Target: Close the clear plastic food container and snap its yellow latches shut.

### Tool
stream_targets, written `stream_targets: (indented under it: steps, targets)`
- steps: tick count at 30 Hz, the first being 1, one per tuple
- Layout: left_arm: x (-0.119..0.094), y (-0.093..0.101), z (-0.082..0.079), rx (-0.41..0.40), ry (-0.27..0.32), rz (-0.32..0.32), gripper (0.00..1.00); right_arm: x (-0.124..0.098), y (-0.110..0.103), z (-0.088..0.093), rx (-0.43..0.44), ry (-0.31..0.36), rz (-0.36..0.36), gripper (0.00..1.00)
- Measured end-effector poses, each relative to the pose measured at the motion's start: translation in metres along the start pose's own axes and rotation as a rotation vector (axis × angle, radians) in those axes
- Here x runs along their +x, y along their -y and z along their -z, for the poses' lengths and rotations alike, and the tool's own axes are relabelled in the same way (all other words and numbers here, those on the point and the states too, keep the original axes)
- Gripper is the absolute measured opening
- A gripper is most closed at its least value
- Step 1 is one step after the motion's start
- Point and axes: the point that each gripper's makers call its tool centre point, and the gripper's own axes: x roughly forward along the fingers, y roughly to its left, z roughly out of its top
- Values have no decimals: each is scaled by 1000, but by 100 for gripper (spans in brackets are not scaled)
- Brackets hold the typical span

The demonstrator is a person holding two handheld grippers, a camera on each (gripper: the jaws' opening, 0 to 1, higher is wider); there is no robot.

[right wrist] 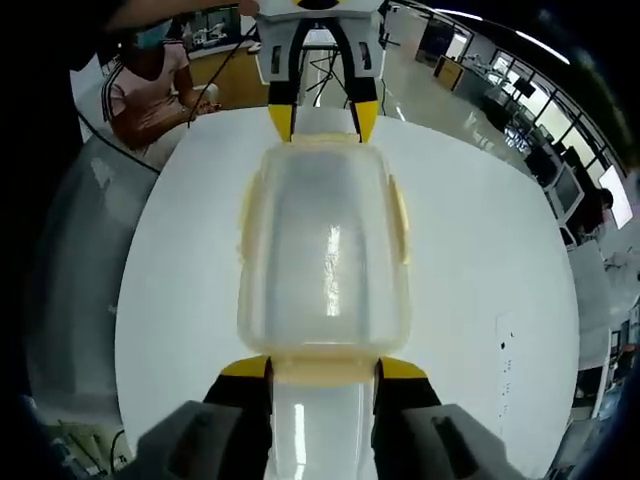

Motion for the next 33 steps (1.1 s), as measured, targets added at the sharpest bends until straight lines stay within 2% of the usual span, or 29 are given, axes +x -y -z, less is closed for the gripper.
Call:
stream_targets:
  steps: [5, 23, 33]
  targets:
    - [3, 1, -10, -13, 1, 11, 35, -4, 1, 9, -3, -5, 0, 36]
    - [14, 0, -44, 8, -6, -9, 35, -22, -3, 43, 22, 19, 2, 36]
    - [25, 0, -65, 11, 1, -18, 35, -29, -3, 64, 24, 1, 13, 36]
